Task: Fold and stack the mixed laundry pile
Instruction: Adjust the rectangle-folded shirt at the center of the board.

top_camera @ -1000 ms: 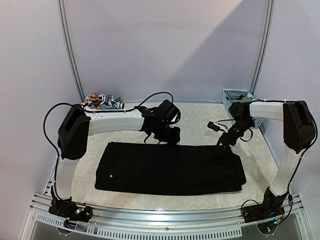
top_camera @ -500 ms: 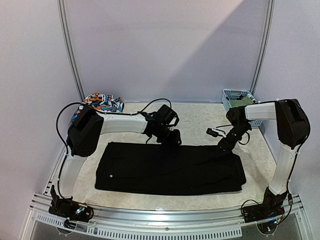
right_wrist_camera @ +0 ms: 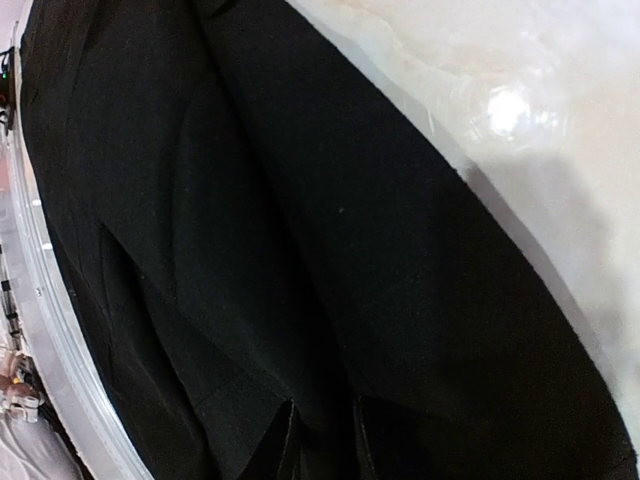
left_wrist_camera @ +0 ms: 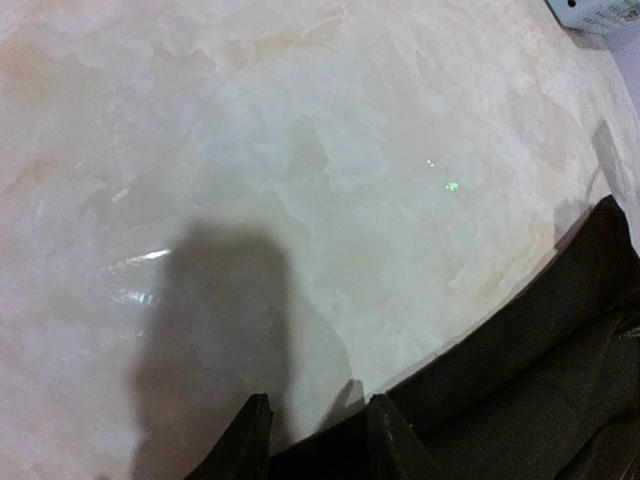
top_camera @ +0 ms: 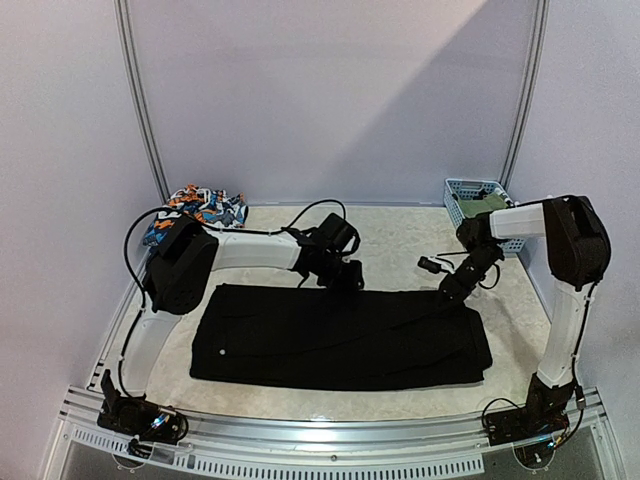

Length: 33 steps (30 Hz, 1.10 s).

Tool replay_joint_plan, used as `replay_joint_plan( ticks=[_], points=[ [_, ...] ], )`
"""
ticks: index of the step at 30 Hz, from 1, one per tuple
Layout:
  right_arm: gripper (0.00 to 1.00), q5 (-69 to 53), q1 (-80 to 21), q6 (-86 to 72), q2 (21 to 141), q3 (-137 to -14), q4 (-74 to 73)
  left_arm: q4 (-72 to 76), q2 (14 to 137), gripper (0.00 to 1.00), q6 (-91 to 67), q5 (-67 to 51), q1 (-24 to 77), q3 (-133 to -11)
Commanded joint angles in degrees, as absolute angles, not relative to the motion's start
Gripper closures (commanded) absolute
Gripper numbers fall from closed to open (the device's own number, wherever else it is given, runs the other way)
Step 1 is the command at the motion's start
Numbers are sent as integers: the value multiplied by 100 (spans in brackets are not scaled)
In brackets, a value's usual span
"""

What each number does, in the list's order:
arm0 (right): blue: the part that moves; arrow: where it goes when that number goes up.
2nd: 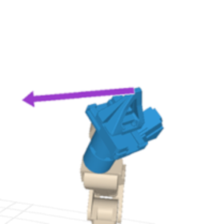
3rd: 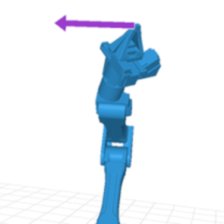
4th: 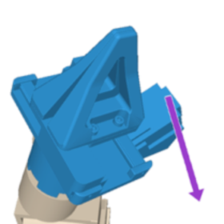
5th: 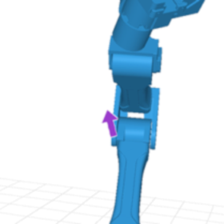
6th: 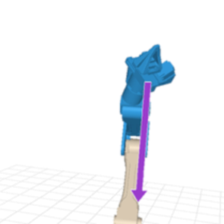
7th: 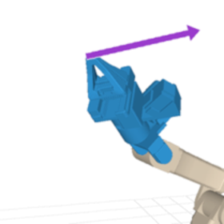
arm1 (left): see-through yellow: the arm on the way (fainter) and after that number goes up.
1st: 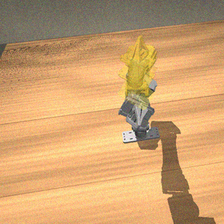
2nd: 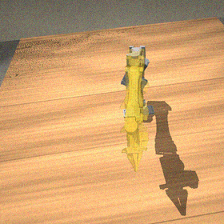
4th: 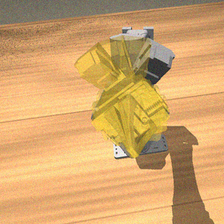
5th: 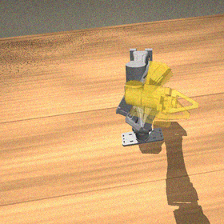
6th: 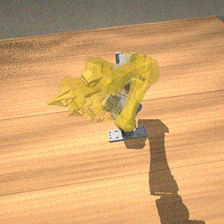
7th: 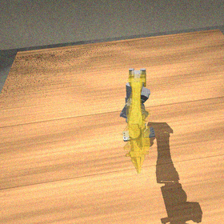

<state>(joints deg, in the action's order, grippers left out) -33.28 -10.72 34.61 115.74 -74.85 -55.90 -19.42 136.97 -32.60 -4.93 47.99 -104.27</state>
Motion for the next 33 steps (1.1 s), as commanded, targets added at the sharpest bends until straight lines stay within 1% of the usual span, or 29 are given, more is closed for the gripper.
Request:
replay_joint_plan(
  ticks=[1,5,10,12,15,18,21,23,27,29,31,33],
  points=[
    [87,-3470,-985,3401,11834,-7738,-5796,-1903,13977,65,-3118,-156,4746,-10613],
    [92,-3650,-780,3296,12036,-7905,-5913,-1878,14039,67,-2960,116,4737,-10664],
    [92,-3705,-609,3081,12311,-8222,-6130,-1845,14137,68,-2775,428,4737,-10757],
    [88,-3475,-594,2896,12360,-8258,-6094,-1861,14142,68,-2735,487,4730,-10820],
    [79,-3193,-598,2625,12379,-8290,-6073,-1920,14046,68,-2660,641,4729,-10887],
    [74,-2710,-605,2417,12233,-8242,-5928,-2048,13818,67,-2488,861,4720,-10896],
    [68,-2479,-602,2337,11903,-8206,-5883,-2266,13410,65,-2221,1122,4720,-10834],
    [62,-2393,-596,2309,11529,-8211,-5883,-2454,13032,64,-1989,1305,4735,-10693],
    [52,-2019,-604,2307,10711,-8214,-5866,-2700,12113,61,-1457,1555,4827,-10007],
    [49,-1991,-602,2348,10379,-8159,-5844,-2917,11695,60,-1250,1729,4915,-9602],
    [49,-2270,-627,2493,10058,-8044,-5824,-3114,11346,60,-1101,1723,5026,-9118],
    [54,-2723,-753,2789,9881,-7876,-5869,-3382,11086,60,-1054,1691,5164,-8764]
  ],
)
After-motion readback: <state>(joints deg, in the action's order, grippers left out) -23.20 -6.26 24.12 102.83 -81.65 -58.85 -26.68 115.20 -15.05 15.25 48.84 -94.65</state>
